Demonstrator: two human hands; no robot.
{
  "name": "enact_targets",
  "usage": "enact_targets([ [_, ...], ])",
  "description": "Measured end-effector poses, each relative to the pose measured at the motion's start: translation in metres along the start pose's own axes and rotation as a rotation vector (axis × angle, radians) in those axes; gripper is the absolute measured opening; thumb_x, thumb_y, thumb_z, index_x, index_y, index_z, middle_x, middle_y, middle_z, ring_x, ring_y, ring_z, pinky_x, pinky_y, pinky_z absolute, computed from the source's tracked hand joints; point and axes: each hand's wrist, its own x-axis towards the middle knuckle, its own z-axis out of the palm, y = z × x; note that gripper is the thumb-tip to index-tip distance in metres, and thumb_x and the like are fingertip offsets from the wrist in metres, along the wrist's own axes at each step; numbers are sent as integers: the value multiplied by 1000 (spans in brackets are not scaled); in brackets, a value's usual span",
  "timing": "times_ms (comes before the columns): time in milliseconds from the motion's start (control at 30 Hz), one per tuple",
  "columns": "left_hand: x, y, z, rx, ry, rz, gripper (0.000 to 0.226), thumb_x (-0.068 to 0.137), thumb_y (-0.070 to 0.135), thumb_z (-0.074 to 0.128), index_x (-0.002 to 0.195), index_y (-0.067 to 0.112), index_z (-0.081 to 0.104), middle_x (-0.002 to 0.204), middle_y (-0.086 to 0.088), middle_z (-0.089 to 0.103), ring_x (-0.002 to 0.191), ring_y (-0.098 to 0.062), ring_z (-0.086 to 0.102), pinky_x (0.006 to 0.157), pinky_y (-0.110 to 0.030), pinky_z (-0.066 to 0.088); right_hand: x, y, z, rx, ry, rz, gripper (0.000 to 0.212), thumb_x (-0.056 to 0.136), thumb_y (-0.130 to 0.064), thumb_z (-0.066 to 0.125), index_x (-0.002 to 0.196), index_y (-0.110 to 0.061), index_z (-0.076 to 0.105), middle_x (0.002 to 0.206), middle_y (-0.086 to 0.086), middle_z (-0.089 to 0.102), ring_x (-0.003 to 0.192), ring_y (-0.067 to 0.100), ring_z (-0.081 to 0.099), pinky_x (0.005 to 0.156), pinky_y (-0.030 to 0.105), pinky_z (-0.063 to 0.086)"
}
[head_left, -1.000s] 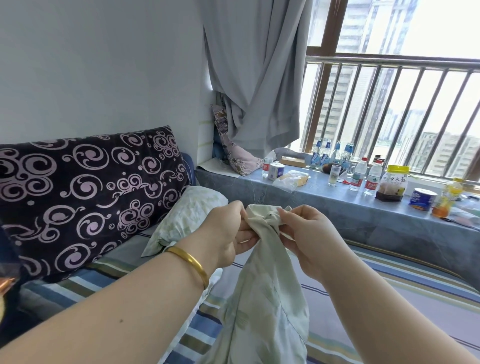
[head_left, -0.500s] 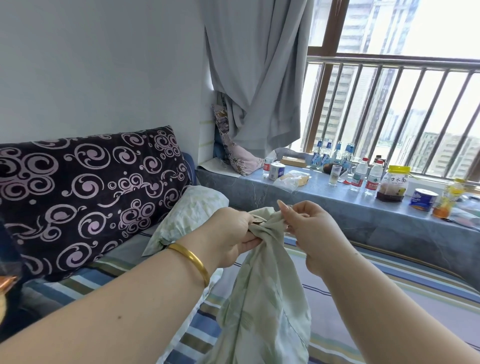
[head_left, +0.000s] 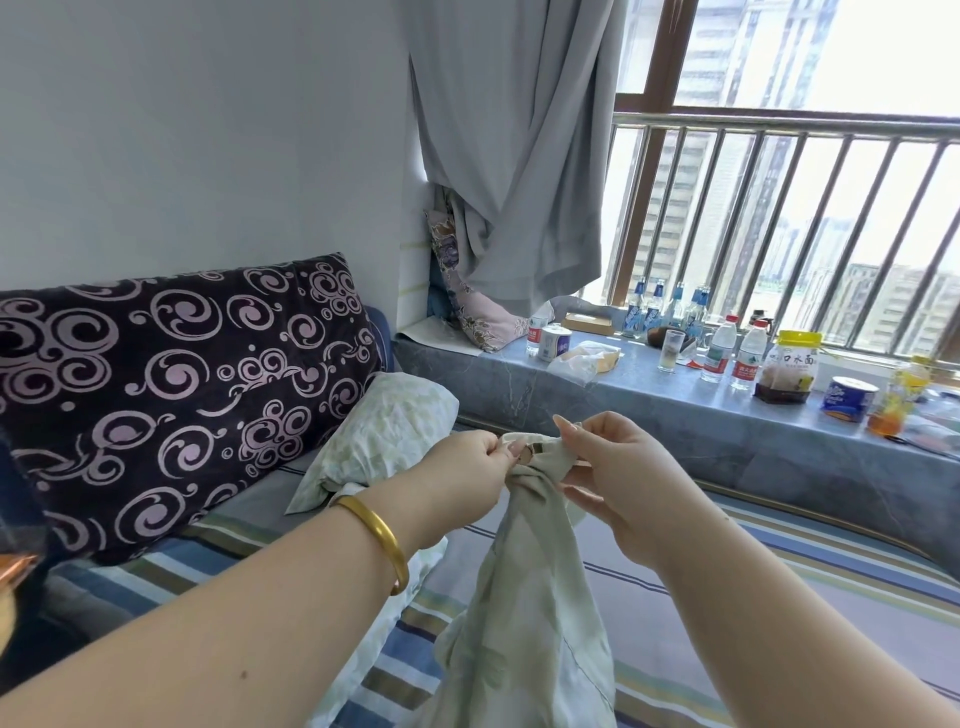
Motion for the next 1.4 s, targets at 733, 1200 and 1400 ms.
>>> enact_targets([
  [733,1,16,1,229,185,383,39,104,37,44,72,15,49,62,8,42,59,-11,41,50,-20,27,-5,-16,1,-197,102,-169,30,86,-36,73,75,-15,54,103,20,72,88,39,68,85,54,58],
  [1200,2,20,-6,303,183,367,39,104,27,42,66,21,35,70,6,44,71,-18,44,60,-32,25,-9,-21,-15,247,-189,166,18,90,-40,67,89,-22,69,88,2,74,69,16,65,64,29,43],
  [1400,2,21,-3,91,171,439,44,104,28,47,62,23,34,62,10,41,59,-8,38,61,-30,31,-6,-3,-3,478,-174,63,28,88,-11,68,115,-1,66,82,15,69,63,19,62,60,32,59],
])
